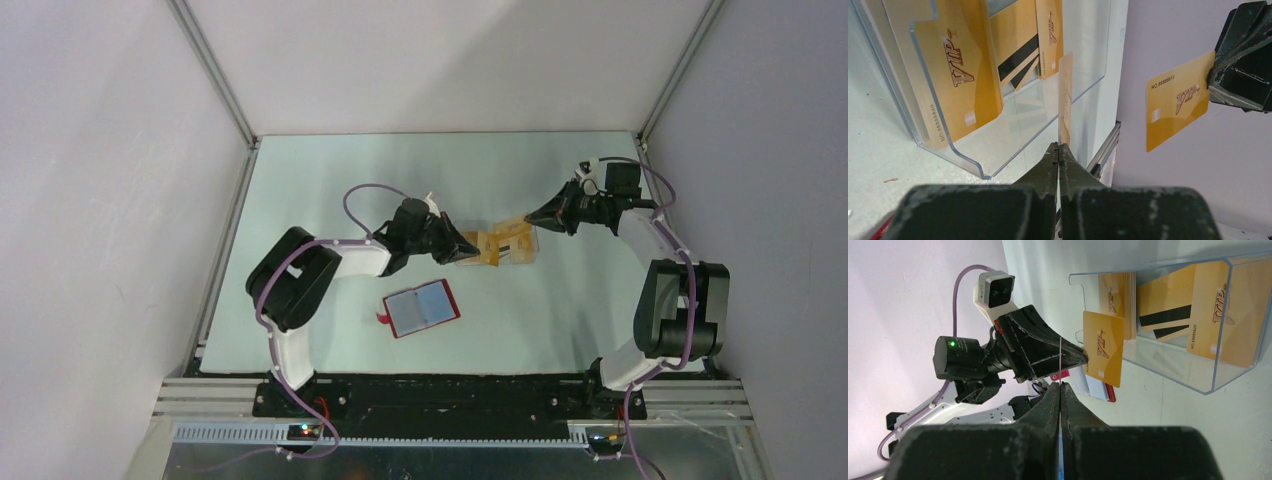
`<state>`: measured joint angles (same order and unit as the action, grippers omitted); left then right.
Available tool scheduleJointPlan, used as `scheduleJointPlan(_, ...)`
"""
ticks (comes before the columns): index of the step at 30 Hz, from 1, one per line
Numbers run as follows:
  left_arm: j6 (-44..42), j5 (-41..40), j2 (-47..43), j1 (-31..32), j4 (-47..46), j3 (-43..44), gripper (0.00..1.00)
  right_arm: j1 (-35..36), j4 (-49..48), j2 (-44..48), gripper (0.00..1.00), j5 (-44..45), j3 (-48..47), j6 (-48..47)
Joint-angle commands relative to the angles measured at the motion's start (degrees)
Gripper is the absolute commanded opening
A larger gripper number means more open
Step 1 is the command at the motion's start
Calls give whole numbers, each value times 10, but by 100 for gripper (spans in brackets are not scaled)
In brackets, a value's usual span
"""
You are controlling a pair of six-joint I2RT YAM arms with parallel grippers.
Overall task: Put the credit cards into the card holder
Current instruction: Pick up the credit card from the storage box.
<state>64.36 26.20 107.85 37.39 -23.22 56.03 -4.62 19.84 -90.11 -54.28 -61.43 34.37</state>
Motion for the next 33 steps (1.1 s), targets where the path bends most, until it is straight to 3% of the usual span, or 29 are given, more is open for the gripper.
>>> scheduleJointPlan(1,-16,14,-1,3,-7,22,3,-1,11,14,0,-2,-22,-17)
scheduleJointPlan(17,-28,17,-4,15,0,22,2,-1,22,13,0,-1,-23,-29)
scheduleJointPlan(19,-21,11,0,13,0,25,7,-1,23,13,0,-1,-22,-31)
scheduleJointPlan(23,-10,5,1,11,0,40,31,-1,30,14,0,-2,-22,-39)
scheduleJointPlan(25,-10,-3,-7,9,0,40,47,-1,34,17,0,0,-22,-43)
scheduleJointPlan(27,-11,-12,-21,5,0,34,56,0,36,20,0,1,-23,-46)
scheduleJointPlan(33,-30,-28,-82,-5,22,5,64,2,38,34,0,4,-23,-55)
